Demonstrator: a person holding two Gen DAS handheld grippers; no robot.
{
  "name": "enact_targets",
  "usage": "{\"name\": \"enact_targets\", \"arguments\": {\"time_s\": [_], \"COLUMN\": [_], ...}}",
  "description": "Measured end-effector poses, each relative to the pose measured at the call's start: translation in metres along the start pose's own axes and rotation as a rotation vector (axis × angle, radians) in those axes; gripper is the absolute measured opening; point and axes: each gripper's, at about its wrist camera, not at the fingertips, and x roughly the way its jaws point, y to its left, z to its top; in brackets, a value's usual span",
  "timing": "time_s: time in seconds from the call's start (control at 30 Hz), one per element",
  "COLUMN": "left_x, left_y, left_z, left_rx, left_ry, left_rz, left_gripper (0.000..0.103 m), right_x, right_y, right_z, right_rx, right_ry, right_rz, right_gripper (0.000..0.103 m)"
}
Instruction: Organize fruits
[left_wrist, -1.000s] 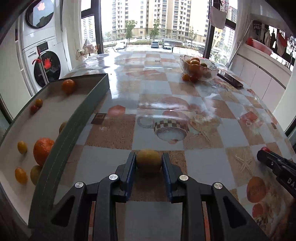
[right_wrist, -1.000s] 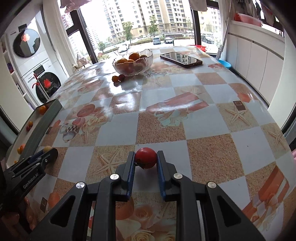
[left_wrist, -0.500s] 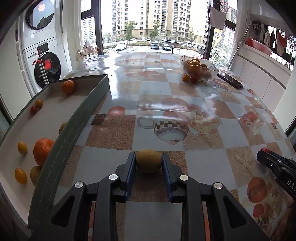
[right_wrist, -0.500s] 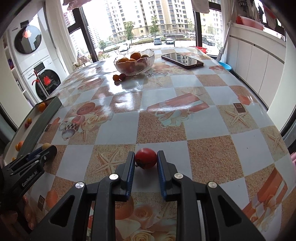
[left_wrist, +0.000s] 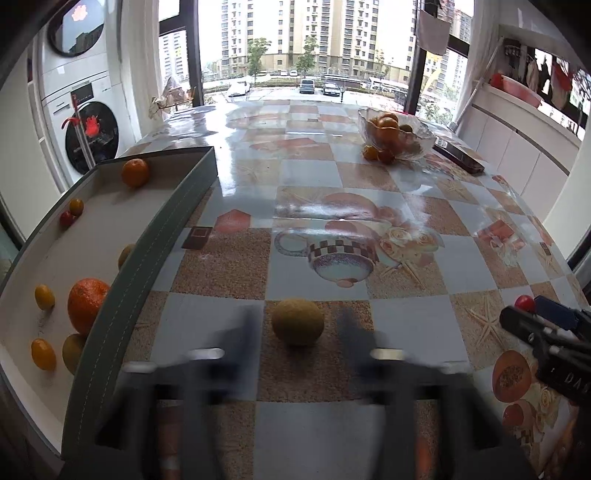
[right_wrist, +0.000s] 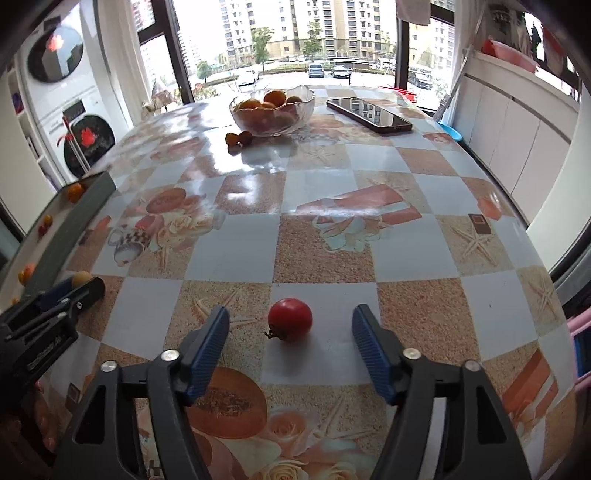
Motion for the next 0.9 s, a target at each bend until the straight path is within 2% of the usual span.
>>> {"name": "enact_targets", "arguments": {"time_s": [0.07,0.1,0.23,0.27,0.3,0.37,0.47,0.9], "left_x": [-0.009,-0.010,0.005,0.006,0.006,0.009,0.013,0.012], "left_y": [0.005,0.004,-0.002,-0.004,-0.005,-0.008,-0.008,-0.008], "left_z": [0.000,0.000,-0.002,-0.003,-0.003,-0.002,-0.001,-0.002], "left_rx": [-0.031,-0.024,0.020,0.024,0.033,0.040,0.047,0.045], "left_ry": [-0.059,-0.064,0.023,0.025,0.025,0.040,0.064,0.063], "left_rz": [-0.011,-0.019,-0.018,-0.010,-0.006,-0.002,-0.014,-0.014], "left_gripper": [0.081,0.081,0.081,0.081,0.084,0.095,0.101,0.101], "right_x": [0.002,0.003,0.005,0.006,0.006,0.010,0.010,0.010], "right_y": [0.006,0.009,0.014,0.015,0.016,0.019,0.019,0.020], "right_z": [-0.001,-0.002,-0.002,-0.002,-0.003,-0.002,-0.003,-0.003], "right_rx": [-0.033,-0.050,-0.070,-0.075,-0.080,-0.098,-0.097,-0.094], "right_ry": [0.005,0.007,0.012,0.014,0.018,0.042,0.042,0.039], "right_rz": [-0.026,-0.039,-0.045,-0.044,-0.041,-0.030,-0.031,-0.032], "right_gripper": [0.080,0.081,0.088,0.090,0.093,0.103,0.103,0.103]}}
